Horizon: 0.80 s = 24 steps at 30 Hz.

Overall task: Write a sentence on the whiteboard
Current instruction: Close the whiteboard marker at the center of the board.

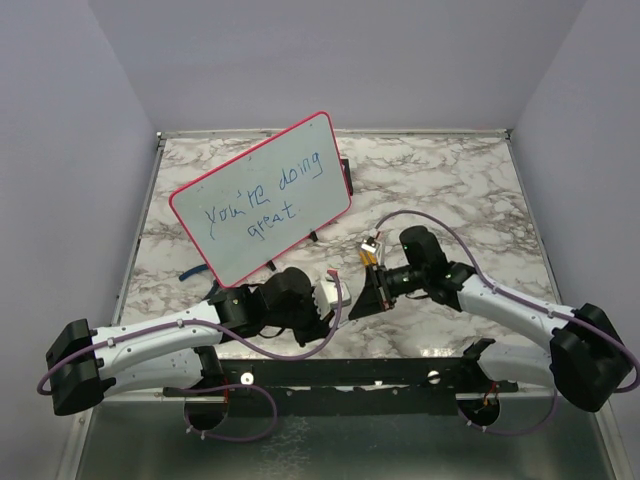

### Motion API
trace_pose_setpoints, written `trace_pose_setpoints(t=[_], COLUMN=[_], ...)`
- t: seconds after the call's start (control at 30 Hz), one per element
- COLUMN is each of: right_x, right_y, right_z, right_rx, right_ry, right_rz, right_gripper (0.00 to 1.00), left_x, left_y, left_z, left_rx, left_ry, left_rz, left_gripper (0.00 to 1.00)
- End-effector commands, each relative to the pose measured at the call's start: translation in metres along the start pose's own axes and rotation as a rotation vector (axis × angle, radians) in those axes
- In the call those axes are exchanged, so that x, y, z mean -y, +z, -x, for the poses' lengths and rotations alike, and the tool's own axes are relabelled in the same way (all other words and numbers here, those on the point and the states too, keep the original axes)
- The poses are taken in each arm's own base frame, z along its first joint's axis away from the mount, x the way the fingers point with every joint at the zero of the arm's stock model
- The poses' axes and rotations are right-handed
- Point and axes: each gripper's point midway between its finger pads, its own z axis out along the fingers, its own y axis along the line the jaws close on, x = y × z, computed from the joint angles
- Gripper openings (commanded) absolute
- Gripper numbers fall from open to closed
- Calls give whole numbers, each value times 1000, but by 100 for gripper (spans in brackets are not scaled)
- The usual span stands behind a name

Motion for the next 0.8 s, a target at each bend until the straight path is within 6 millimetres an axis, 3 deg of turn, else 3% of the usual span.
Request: trace_pose_setpoints(t=[0.0,0.23,0.4,0.43,0.6,0.77], right_x=[-21,-23,-8,-4,31,54], right_y=[17,25,19,15,-25,-58], right_z=[-18,-20,3,13,51,78], right_rx=[-82,-83,20,53,178,284], right_ry=[-17,-21,-28,-36,-26,6], right_rz=[96,89,-105,-167,-447,-513], right_gripper=[0,0,0,0,0,0], left_x=[1,-2,-11,-15,-31,-39], left_y=[-18,-18,-17,-17,-27,-38], left_z=[121,118,107,104,89,83], left_rx=[447,442,392,377,329,335], left_ry=[113,107,83,70,22,2], left_rz=[38,49,99,119,225,282], left_gripper=[0,0,0,6,75,93])
